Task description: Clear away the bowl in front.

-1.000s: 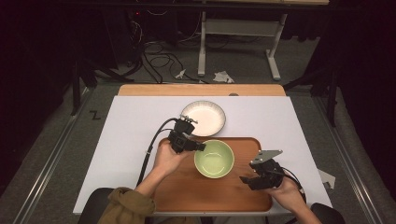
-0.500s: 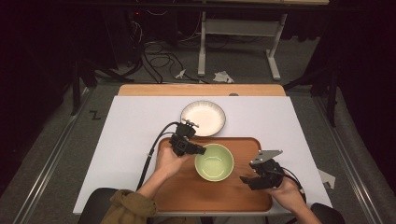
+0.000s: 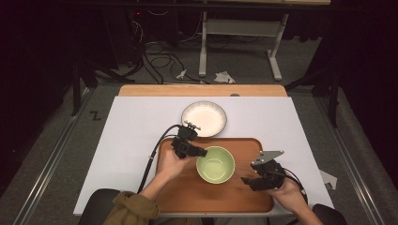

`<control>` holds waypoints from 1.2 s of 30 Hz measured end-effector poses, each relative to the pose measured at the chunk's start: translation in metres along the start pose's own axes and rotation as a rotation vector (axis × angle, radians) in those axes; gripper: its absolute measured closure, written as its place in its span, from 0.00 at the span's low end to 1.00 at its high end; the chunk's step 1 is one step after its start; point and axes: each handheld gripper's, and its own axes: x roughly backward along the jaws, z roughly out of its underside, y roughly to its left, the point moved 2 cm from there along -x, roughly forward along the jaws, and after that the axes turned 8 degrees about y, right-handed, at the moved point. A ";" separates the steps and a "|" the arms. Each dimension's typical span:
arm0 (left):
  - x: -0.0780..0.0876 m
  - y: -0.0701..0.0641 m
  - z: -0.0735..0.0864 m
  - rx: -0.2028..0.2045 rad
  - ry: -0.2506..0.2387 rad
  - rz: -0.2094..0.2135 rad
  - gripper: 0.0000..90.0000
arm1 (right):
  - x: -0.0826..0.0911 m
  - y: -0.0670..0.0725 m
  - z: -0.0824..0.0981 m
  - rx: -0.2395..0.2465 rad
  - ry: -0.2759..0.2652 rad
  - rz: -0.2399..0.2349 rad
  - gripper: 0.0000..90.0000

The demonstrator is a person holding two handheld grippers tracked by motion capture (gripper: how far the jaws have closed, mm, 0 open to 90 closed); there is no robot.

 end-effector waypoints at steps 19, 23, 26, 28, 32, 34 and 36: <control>-0.006 0.003 0.000 0.019 -0.014 -0.001 0.90 | 0.000 0.000 0.000 0.002 0.003 0.000 0.40; -0.007 0.004 -0.001 0.021 -0.015 0.000 0.90 | 0.000 0.000 0.000 0.000 0.002 0.000 0.39; -0.007 0.004 0.000 0.013 -0.016 -0.015 0.91 | -0.001 0.000 0.000 0.003 0.002 -0.002 0.39; -0.004 0.004 0.000 0.012 -0.027 -0.013 0.91 | -0.001 0.000 0.000 0.001 0.003 -0.001 0.39; 0.001 0.005 0.000 0.009 -0.049 -0.011 0.92 | -0.001 0.000 0.000 0.007 0.009 -0.002 0.39; 0.003 0.005 0.000 0.011 -0.054 -0.005 0.93 | -0.001 0.000 0.000 0.008 0.007 -0.001 0.39; 0.003 0.005 0.000 0.009 -0.053 -0.006 0.93 | -0.001 0.000 0.000 0.009 0.009 -0.001 0.39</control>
